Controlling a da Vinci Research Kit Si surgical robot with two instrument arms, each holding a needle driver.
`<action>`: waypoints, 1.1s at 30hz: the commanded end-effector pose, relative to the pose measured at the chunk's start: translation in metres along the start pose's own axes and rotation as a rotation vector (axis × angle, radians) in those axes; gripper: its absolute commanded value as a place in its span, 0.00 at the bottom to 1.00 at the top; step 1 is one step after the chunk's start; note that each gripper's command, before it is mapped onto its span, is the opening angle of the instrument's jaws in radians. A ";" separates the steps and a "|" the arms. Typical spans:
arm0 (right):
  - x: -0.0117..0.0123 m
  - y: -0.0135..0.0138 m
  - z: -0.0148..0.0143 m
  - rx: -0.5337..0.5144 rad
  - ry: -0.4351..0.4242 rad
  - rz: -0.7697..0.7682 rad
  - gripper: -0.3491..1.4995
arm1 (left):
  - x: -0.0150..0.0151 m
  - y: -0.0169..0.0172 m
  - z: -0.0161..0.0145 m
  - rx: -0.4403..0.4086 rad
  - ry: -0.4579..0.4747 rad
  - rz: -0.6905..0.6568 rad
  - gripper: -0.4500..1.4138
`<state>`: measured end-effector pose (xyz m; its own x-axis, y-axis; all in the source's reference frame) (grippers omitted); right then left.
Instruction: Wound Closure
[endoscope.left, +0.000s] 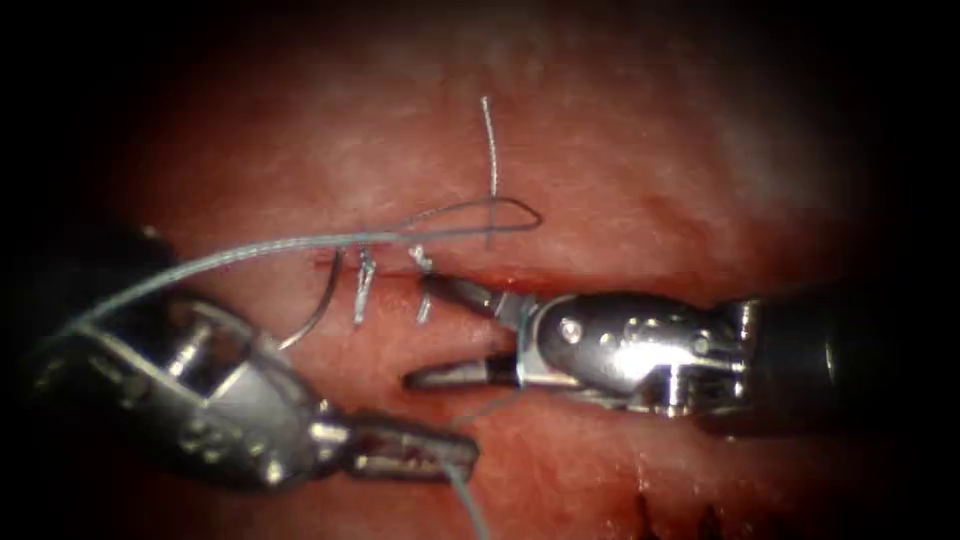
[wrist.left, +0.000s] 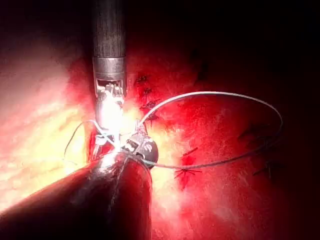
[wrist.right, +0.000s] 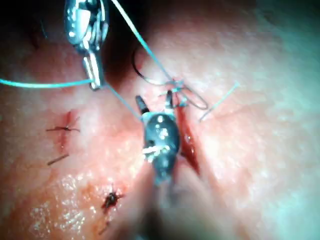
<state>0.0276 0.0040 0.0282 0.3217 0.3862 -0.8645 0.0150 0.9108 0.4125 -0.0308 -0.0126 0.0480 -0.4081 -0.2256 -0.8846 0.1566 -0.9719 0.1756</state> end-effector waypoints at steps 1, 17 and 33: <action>-0.0012 -0.0011 0.0008 0.010 -0.008 0.000 0.59 | 0.0001 0.0007 0.0004 -0.004 0.001 0.000 0.00; -0.0026 -0.0030 0.0016 0.124 -0.037 -0.025 0.53 | -0.0038 -0.0027 0.0003 -0.039 -0.028 0.082 0.00; -0.0026 -0.0018 0.0014 0.161 0.029 -0.035 0.50 | -0.0142 -0.0008 0.0041 -0.101 -0.046 0.166 0.00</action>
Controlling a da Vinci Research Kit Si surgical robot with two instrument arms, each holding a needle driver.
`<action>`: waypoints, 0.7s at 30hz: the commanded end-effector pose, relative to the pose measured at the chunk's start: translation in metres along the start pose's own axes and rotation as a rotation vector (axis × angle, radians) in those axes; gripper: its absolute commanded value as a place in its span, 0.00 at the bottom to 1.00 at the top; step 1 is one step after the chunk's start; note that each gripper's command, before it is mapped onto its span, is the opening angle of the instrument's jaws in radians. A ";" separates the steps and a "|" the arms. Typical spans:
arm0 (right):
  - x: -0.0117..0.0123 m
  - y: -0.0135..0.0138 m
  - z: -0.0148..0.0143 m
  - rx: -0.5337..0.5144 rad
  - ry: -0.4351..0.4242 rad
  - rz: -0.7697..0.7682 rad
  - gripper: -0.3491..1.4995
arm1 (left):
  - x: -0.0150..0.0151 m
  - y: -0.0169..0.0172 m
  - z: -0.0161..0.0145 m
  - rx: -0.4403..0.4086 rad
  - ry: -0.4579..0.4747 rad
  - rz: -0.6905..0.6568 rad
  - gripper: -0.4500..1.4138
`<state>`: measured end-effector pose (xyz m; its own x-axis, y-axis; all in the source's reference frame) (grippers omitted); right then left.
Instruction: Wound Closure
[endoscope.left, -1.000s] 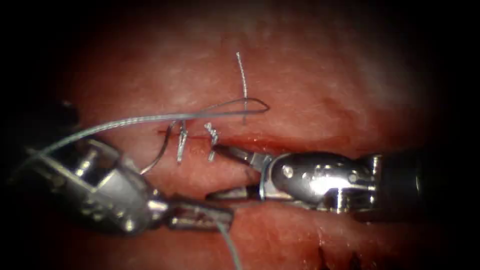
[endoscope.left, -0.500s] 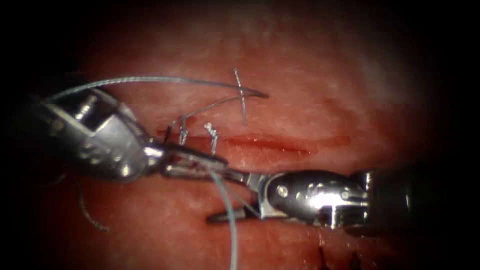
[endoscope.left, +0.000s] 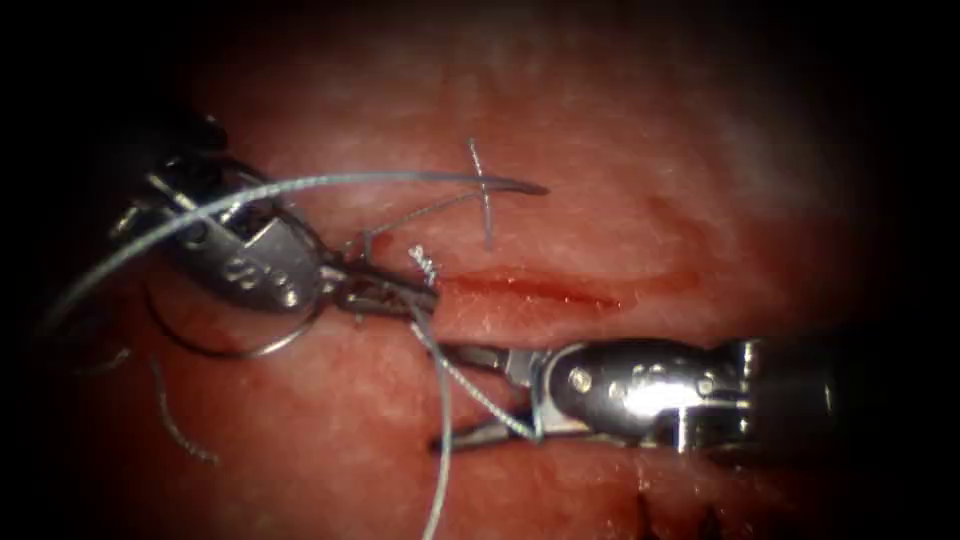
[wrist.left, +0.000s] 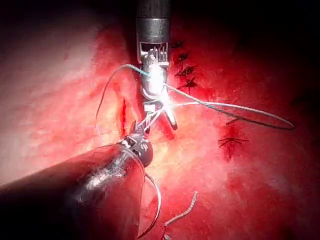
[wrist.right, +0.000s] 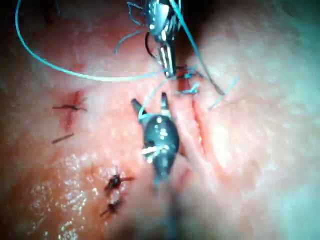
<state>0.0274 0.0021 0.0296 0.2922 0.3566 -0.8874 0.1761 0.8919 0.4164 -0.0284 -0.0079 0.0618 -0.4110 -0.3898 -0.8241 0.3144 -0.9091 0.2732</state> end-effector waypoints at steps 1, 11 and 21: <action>-0.0007 -0.0004 0.0010 0.005 0.003 0.009 0.50 | -0.0001 0.0010 0.0008 -0.003 0.007 0.000 0.00; -0.0011 0.0002 0.0009 0.032 0.030 0.087 0.48 | 0.0006 0.0008 0.0005 0.018 0.069 0.098 0.00; -0.0005 0.0006 0.0000 0.070 0.153 0.142 0.48 | 0.0002 0.0012 0.0010 0.003 0.114 0.194 0.00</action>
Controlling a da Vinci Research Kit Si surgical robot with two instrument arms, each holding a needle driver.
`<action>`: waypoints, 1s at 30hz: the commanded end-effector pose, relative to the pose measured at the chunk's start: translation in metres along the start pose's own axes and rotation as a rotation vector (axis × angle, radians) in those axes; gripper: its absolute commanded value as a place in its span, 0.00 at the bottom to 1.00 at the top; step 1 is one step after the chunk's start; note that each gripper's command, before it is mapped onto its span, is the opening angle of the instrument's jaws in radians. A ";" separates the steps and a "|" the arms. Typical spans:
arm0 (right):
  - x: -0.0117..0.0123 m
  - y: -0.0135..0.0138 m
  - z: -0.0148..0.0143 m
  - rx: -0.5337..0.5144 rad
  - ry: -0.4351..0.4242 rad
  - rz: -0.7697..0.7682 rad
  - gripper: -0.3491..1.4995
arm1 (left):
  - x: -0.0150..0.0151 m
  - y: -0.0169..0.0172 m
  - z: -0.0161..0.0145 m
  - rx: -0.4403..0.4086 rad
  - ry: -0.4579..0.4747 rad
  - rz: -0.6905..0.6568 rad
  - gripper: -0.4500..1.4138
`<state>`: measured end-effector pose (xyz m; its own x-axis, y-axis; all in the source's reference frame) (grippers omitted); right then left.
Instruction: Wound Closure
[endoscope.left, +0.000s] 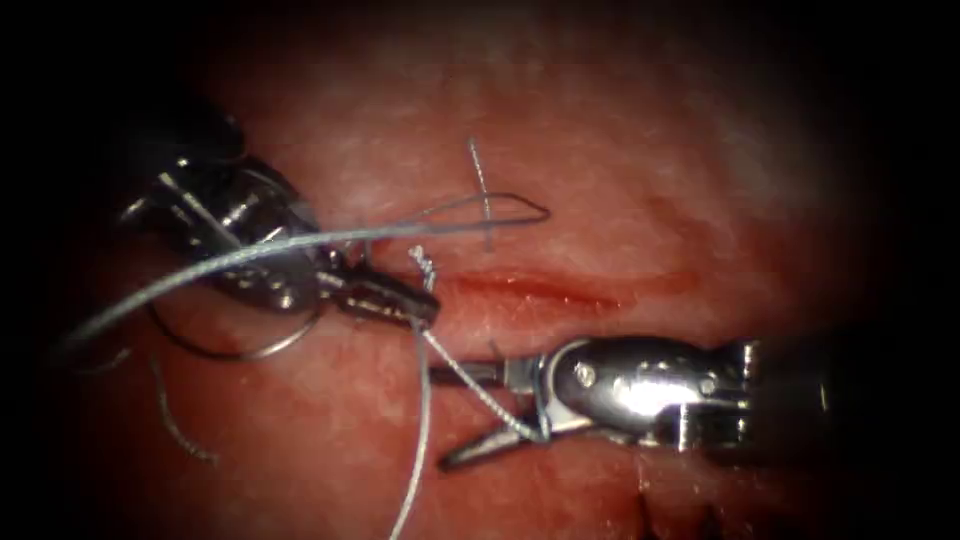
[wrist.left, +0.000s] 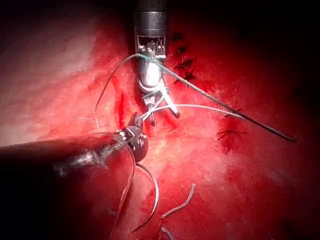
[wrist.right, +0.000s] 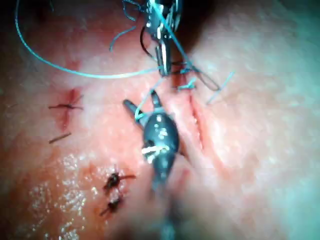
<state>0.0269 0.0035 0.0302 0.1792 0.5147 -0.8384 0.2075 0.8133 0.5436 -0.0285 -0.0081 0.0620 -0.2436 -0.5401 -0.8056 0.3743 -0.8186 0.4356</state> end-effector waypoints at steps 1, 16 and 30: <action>-0.0004 -0.0005 0.0006 0.004 0.019 0.010 0.48 | 0.0002 0.0011 0.0009 -0.001 -0.002 0.006 0.00; 0.0002 0.0003 0.0000 0.010 0.147 0.060 0.48 | -0.0017 0.0032 0.0025 -0.044 -0.066 0.064 0.00; -0.0008 0.0016 -0.0007 -0.060 0.132 0.071 0.48 | -0.0005 0.0026 0.0006 -0.036 -0.078 0.053 0.00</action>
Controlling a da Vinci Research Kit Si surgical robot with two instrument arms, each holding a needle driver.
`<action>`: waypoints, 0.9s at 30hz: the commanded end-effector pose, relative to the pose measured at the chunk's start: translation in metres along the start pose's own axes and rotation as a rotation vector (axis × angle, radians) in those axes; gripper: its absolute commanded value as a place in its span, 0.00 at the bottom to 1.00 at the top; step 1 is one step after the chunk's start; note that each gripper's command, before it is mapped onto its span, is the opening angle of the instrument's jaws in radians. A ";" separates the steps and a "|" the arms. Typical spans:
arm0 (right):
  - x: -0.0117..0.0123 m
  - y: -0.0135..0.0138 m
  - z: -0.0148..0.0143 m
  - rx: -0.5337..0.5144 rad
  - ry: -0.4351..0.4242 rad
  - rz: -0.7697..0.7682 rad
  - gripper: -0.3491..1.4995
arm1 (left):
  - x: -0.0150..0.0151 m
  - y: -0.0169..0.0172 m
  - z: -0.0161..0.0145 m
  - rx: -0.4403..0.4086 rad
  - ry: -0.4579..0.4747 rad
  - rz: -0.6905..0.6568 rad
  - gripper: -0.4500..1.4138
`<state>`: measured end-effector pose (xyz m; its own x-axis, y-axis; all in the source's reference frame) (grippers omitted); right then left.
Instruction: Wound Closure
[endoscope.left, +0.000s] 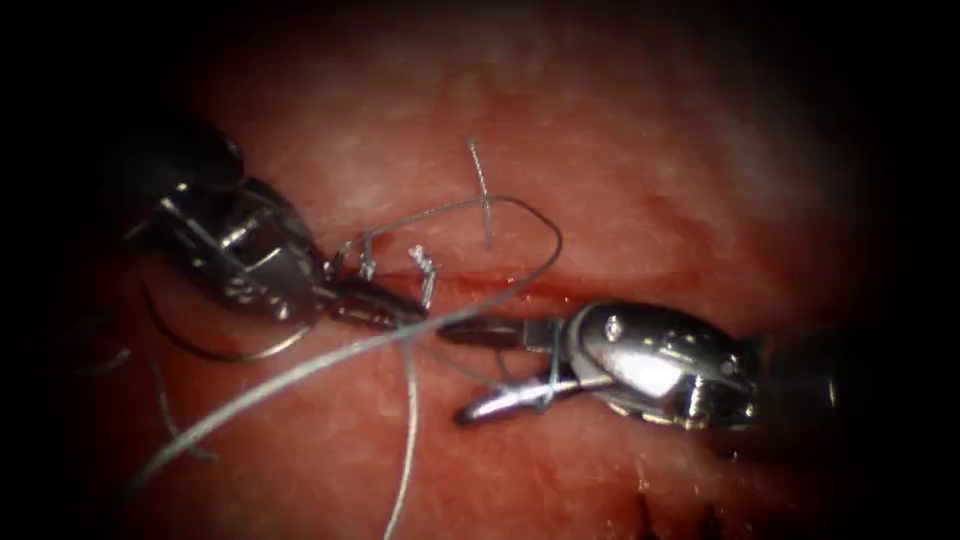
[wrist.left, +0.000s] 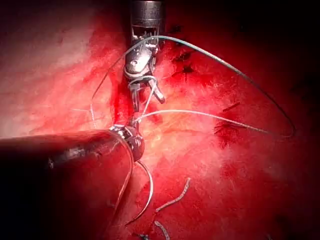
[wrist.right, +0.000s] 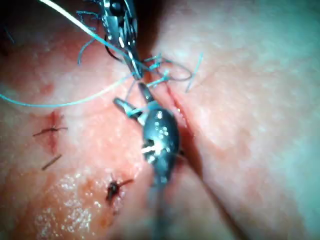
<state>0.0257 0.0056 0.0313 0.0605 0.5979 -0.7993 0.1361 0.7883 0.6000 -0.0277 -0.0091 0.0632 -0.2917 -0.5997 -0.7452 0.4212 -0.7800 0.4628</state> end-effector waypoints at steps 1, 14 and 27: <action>-0.0010 -0.0005 0.0008 0.004 -0.005 0.002 0.48 | 0.0005 0.0009 0.0006 0.000 0.002 -0.003 0.00; -0.0026 -0.0008 0.0015 0.001 -0.050 0.036 0.47 | 0.0006 -0.0012 -0.0003 0.077 0.010 0.017 0.00; -0.0024 -0.0018 0.0021 0.048 -0.049 0.044 0.47 | -0.0017 -0.0001 0.0008 0.105 -0.013 0.038 0.00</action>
<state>0.0267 0.0035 0.0317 0.1158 0.6190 -0.7768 0.1774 0.7566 0.6294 -0.0276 -0.0071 0.0644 -0.2904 -0.6327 -0.7179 0.3343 -0.7700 0.5435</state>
